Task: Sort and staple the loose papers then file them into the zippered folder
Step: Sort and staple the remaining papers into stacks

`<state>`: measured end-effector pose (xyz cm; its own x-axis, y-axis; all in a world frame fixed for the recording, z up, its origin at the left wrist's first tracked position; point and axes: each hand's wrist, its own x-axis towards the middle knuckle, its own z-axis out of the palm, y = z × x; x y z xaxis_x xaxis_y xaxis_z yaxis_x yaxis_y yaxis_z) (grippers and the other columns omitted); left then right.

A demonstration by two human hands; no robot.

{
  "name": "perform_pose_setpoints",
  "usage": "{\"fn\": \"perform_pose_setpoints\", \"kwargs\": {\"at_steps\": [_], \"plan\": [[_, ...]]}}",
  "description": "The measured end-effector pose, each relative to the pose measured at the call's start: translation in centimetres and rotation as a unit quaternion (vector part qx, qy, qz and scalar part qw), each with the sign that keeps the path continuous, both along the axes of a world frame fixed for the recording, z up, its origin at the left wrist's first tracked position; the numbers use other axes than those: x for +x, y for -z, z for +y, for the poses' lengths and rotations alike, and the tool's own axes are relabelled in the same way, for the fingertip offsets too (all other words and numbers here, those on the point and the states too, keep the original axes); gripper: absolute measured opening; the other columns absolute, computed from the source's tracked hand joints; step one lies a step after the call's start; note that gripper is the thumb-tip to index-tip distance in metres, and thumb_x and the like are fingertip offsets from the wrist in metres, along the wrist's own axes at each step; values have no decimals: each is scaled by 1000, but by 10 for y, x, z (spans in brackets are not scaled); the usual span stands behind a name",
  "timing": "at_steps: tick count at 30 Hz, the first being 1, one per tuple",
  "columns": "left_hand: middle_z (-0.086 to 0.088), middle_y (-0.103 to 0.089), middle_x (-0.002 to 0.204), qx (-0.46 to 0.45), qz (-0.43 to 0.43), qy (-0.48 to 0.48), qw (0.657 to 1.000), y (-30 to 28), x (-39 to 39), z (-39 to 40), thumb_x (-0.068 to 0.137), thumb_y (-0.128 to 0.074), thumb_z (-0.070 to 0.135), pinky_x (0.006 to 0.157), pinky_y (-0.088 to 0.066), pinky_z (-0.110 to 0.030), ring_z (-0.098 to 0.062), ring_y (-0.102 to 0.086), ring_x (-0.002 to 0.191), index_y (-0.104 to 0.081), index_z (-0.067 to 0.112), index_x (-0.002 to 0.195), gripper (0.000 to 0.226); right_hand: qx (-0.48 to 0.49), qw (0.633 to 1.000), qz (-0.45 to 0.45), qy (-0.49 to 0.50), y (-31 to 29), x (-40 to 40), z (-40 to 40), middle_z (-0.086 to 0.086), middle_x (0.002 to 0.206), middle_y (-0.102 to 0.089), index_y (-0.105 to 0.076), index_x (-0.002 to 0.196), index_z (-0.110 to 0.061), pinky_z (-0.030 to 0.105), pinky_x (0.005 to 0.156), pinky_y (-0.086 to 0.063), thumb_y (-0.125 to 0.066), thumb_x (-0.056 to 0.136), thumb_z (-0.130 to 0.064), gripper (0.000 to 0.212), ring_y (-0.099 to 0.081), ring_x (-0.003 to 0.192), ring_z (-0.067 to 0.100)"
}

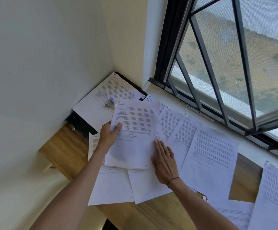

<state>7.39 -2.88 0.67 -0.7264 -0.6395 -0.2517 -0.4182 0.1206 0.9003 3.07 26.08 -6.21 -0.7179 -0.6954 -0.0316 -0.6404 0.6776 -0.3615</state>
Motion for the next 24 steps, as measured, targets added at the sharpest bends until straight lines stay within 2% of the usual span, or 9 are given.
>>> {"fn": "perform_pose_setpoints", "kwargs": {"at_steps": [3, 5, 7, 11, 13, 18, 24], "plan": [[3, -74, 104, 2, 16, -30, 999, -7, -2, -7, 100, -67, 23, 84, -57, -29, -10, -71, 95, -71, 16, 118, 19, 46, 999, 19, -11, 0, 2, 1, 5, 173, -4, -2, 165, -15, 48, 127, -9, -32, 110, -38, 66, -1, 160, 22], [9, -72, 96, 0, 31, -67, 997, -16, -6, -14, 101, -66, 19, 73, -57, -21, 5, -69, 82, -69, 16, 113, 13, 69, 997, 30, -15, -1, 0, -1, 6, 172, -10, -7, 165, -15, 51, 126, -8, -30, 109, -42, 66, -9, 159, 25], [12, -71, 96, -1, 55, -99, 994, -25, -12, -24, 101, -66, 16, 68, -54, -13, 10, -68, 79, -69, 15, 114, 13, 90, 995, 40, -23, 0, -3, -2, 8, 170, -19, -14, 165, -15, 53, 123, -11, -30, 108, -44, 66, -20, 157, 28], [6, -73, 103, -8, 84, -145, 986, -40, -23, -48, 100, -67, 21, 73, -55, -14, 4, -69, 86, -70, 12, 121, 23, 125, 990, 55, -33, -1, -10, -6, 13, 162, -37, -29, 161, -13, 55, 117, -19, -33, 105, -44, 64, -40, 147, 34], [6, -72, 102, -5, 89, -166, 982, -43, -27, -55, 100, -67, 20, 71, -54, -11, 5, -67, 86, -70, 8, 122, 26, 138, 988, 61, -38, -5, -14, -9, 14, 156, -43, -35, 156, -13, 56, 113, -23, -35, 104, -43, 60, -45, 140, 35], [13, -70, 102, 31, 117, -212, 970, -44, -31, -65, 99, -69, 19, 70, -53, -10, 6, -68, 86, -67, 11, 125, 27, 147, 985, 72, -53, -14, -21, -16, 13, 143, -46, -45, 141, -18, 57, 108, -32, -47, 102, -36, 43, -48, 128, 35], [12, -72, 108, 70, 154, -252, 953, -47, -33, -72, 99, -69, 18, 79, -56, -17, 1, -70, 96, -67, 19, 124, 25, 111, 988, 93, -54, -17, -25, -18, 10, 130, -49, -52, 131, -20, 55, 104, -35, -52, 100, -32, 33, -50, 117, 33]]}}
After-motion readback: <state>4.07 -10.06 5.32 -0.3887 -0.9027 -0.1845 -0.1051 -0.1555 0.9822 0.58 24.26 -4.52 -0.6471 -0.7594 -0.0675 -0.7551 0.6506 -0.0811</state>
